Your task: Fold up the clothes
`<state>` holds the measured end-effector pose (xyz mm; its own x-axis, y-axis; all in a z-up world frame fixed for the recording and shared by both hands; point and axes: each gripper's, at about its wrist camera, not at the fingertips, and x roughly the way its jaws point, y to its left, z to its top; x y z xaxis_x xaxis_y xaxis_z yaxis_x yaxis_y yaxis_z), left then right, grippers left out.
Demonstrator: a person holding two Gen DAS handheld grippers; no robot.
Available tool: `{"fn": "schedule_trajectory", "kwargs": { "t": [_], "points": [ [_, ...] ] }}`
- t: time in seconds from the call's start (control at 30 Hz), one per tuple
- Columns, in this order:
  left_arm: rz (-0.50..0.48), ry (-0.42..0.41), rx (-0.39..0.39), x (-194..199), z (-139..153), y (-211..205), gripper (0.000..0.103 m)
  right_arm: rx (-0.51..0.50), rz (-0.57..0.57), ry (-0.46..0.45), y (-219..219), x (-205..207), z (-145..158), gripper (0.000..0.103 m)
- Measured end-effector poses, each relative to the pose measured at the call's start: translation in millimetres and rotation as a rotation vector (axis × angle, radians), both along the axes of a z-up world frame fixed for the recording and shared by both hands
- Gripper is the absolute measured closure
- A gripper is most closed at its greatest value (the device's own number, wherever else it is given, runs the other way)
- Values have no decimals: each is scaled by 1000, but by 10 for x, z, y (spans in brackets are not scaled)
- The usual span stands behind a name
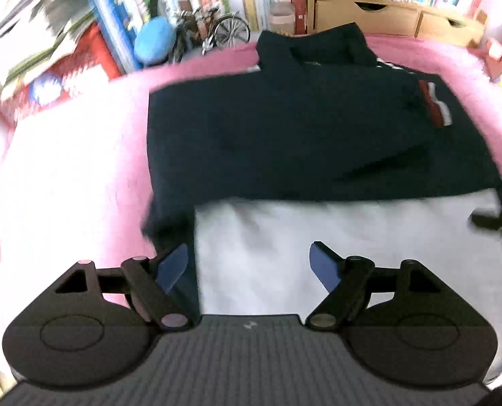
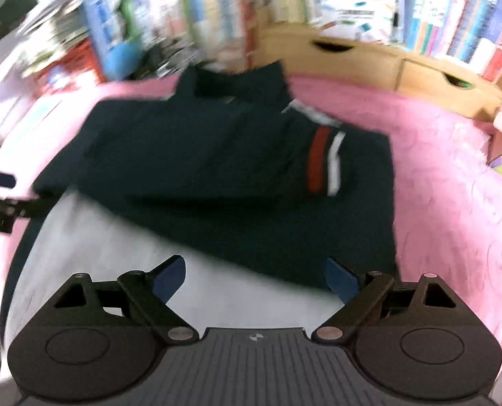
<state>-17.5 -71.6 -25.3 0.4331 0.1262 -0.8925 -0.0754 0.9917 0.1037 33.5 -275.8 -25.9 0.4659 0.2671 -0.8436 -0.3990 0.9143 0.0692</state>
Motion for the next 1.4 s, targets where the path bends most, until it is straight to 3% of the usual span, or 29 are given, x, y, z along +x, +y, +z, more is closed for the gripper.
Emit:
{"fn": "schedule_trajectory", "kwargs": {
  "t": [0.13,0.3,0.5,0.8,1.03,1.4],
  "points": [
    [74,-1,-29,-348,142,-182,20,-7,109,12,-46,-444,123,12],
    [57,7,-5,-711,250,-313,19,-41,185,-13,-80,-922,355,10],
    [-8,-16,-59,-1175,299,-223,17,-56,109,-57,-90,-1432,517,8],
    [-108,-38,-108,-1775,269,26,16,-174,-18,-112,124,-2467,545,5],
    [-121,-17,-84,-2037,78,118,15,-213,-40,-85,162,-2949,364,3],
    [-70,94,-46,-2125,-320,106,14,-348,80,-91,153,-2924,-231,3]
  ]
}}
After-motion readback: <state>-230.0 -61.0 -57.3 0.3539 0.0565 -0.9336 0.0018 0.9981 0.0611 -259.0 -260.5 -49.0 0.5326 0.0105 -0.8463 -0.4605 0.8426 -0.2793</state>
